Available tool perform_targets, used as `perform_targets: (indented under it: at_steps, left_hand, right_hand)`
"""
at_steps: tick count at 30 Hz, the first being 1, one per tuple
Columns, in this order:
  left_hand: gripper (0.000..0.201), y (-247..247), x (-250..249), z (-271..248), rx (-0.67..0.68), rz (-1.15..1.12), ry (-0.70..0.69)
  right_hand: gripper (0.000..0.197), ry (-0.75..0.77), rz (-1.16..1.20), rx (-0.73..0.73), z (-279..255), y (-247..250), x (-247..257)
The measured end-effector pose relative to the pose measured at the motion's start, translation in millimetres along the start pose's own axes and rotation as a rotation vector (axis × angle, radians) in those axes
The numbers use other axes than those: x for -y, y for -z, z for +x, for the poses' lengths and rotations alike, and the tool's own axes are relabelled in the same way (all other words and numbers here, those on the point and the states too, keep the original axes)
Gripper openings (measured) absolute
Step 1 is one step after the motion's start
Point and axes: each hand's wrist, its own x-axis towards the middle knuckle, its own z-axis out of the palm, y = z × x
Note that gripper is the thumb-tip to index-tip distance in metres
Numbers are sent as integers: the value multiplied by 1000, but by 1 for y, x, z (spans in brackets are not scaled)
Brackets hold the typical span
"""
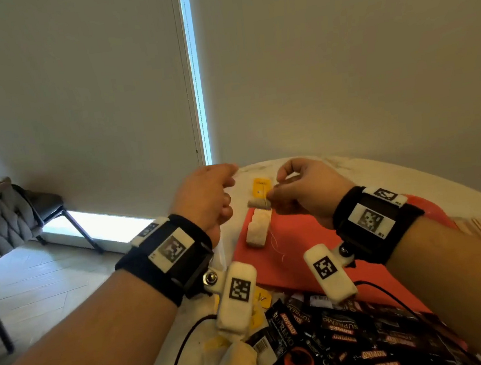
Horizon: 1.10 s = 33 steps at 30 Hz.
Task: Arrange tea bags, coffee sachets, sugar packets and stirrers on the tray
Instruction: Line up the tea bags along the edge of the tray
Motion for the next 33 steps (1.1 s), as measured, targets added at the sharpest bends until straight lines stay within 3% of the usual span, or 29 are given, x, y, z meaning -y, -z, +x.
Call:
perform_targets:
  at_steps: [6,10,13,20,24,26,28,30,33]
  left_hand:
    - [13,9,-13,4,-26,-188,76]
    - [30,16,-10,5,-14,-237,124]
    - [24,17,-8,7,-18,-189,140]
    - [40,12,-1,12,-51,-145,142]
    - [51,14,7,9,34,-133,62]
    - [53,17,12,8,71,-70,20]
    - [55,17,15,7,92,-17,-18]
    - [57,15,14,4,118,10,-61]
    - [55,11,11,-2,177,68,-139]
  right_hand:
    - [27,-301,-208,24,8,-11,-49]
    - [21,-326,-301,72,11,-19,-58]
    - [13,-337,-255,100,13,-25,-61]
    - [15,-374,-290,119,22,-29,-63]
    - [16,-348,-299,100,19,-26,-57]
    - [20,-282,-310,-12,18,-24,-48]
    - [27,-244,-85,-62,15,-21,-35]
    - [28,-214,173,33,7,-20,-20]
    - [17,-65,175,124,-8,-18,-5]
